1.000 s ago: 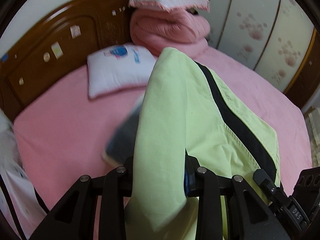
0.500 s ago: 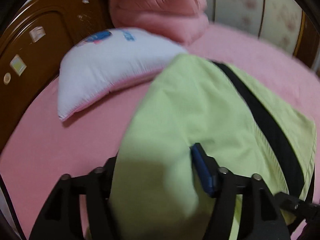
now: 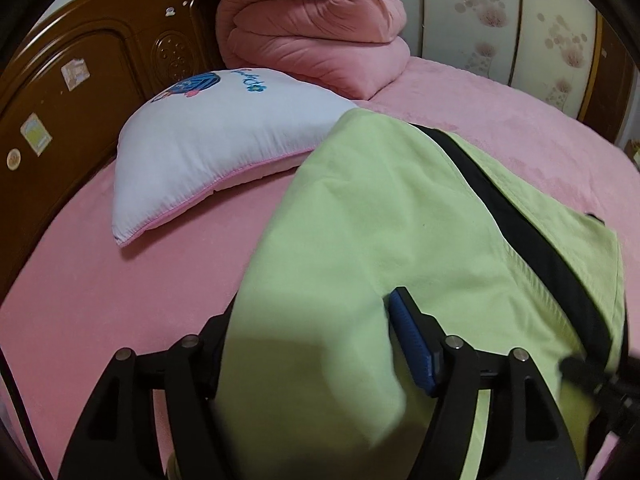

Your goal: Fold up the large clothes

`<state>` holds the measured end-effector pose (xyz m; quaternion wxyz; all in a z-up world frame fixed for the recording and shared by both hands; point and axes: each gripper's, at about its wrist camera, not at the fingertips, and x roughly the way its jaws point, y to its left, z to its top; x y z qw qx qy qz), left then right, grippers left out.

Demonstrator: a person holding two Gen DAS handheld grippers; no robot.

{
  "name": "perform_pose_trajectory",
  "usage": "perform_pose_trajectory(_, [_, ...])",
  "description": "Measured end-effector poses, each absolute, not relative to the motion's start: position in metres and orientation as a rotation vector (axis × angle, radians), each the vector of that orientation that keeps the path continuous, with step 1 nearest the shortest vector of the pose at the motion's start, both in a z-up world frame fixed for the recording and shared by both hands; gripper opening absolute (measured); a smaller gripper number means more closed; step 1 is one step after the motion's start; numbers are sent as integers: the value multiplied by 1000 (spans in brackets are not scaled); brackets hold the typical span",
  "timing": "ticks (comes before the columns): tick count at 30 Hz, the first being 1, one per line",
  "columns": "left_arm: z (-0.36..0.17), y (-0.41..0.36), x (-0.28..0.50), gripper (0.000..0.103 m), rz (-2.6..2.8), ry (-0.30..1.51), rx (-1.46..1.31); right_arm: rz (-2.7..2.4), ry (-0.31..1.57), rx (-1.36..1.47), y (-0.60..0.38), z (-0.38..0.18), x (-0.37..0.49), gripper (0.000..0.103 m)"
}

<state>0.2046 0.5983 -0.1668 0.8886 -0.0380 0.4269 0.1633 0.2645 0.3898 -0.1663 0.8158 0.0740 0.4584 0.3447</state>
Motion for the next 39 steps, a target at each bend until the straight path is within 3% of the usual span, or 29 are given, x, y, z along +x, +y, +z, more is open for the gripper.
perform_pose_trajectory(4, [-169,592,203,71,353,886,-59,725,967,35,388,-157,276,23])
perform_pose_trajectory(7, [-170,589,200,73,370,875,-50,646,934,-46,387,-151,274,46])
perform_pose_trajectory(8, [-169,587,198,74,385,867,-46,584,904,-68,383,-147,270,60])
perform_pose_trajectory(10, [-170,582,191,79,428,839,-33,480,846,-116,379,-142,257,68])
perform_pose_trajectory(14, [-170,559,167,85,553,763,10,456,822,-159,364,-144,214,69])
perform_pose_trajectory(19, [-176,481,123,102,767,684,281,486,855,-155,332,-148,138,69])
perform_pose_trajectory(24, [-201,391,56,102,736,805,161,420,987,-145,279,-162,78,70])
perform_pose_trajectory(27, [-211,349,12,102,764,902,-14,367,1073,-117,228,-169,46,81])
perform_pose_trajectory(31, [-226,291,-39,102,758,1036,-114,337,1105,-155,158,-169,10,83])
perform_pose_trajectory(39, [-188,139,-146,102,642,1166,-204,272,1165,-262,-19,-138,-77,88])
